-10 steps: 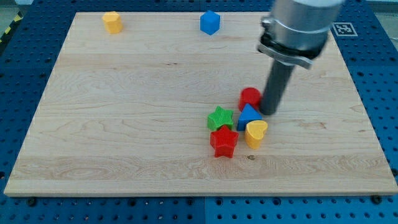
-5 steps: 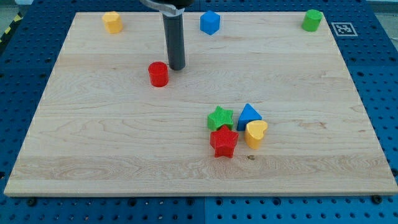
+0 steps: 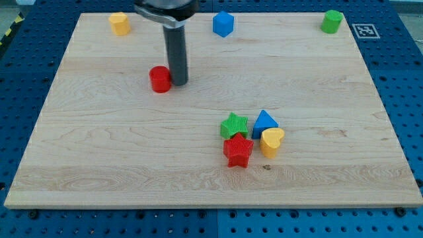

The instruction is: Push the red circle towards the center left

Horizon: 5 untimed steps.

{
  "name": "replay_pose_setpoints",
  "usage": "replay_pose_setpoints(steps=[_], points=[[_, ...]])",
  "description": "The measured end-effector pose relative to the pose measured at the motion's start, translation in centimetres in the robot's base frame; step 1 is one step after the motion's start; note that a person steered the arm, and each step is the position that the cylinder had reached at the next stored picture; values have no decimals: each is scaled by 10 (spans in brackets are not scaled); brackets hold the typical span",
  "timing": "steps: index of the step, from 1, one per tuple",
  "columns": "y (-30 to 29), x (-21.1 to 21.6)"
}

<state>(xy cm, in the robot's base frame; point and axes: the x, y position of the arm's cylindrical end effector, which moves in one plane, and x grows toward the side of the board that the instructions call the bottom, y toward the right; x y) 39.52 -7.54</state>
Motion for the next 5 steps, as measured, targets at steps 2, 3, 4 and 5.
replay_pose_setpoints(steps=[2, 3, 4, 5], points=[[-61, 0], [-85, 1], [-99, 6], [-104, 13]])
